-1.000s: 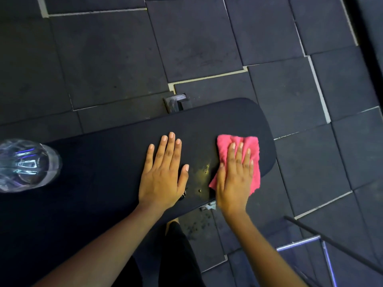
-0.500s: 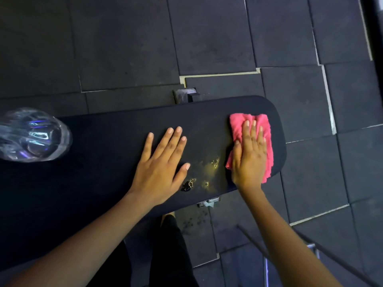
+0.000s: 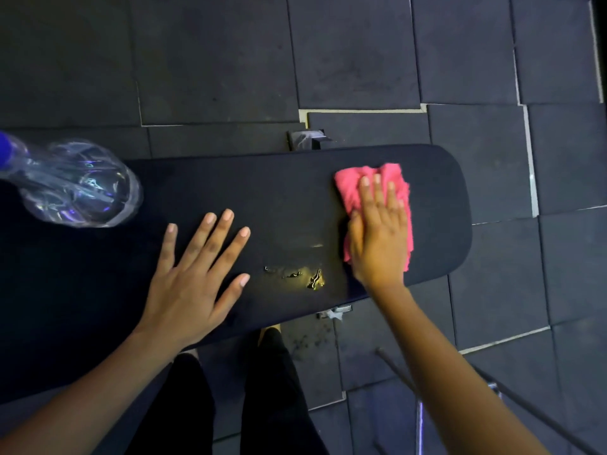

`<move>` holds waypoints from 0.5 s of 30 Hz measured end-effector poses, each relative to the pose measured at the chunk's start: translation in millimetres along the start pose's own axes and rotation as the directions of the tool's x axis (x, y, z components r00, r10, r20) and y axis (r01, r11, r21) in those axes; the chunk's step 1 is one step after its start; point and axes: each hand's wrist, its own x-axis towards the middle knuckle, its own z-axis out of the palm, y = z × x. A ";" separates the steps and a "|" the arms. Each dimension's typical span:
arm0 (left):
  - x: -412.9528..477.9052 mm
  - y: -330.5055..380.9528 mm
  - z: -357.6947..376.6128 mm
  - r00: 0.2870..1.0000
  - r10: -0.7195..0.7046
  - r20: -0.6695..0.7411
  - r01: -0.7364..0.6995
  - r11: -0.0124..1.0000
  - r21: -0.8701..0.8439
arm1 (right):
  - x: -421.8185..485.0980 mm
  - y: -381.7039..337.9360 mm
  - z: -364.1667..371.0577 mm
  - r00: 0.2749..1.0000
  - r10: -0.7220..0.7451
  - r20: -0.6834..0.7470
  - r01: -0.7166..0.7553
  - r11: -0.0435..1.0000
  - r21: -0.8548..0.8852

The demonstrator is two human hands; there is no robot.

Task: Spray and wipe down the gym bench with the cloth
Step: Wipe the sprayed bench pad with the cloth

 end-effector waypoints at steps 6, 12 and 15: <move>-0.5 -0.1 -0.8 1.000 -0.003 -0.018 0.002 1.000 -0.031 | -53.9 -26.6 10.4 0.973 0.202 -0.110 -0.190 0.976 0.105; 0.2 -1.0 -0.6 0.999 -0.009 -0.035 0.006 0.997 -0.076 | -45.5 -71.2 18.4 0.998 -0.036 0.045 0.028 0.987 0.156; -0.3 -2.5 1.1 0.999 -0.011 -0.039 0.007 0.996 -0.086 | 4.8 -56.3 7.5 0.989 -0.124 0.083 0.114 0.987 0.113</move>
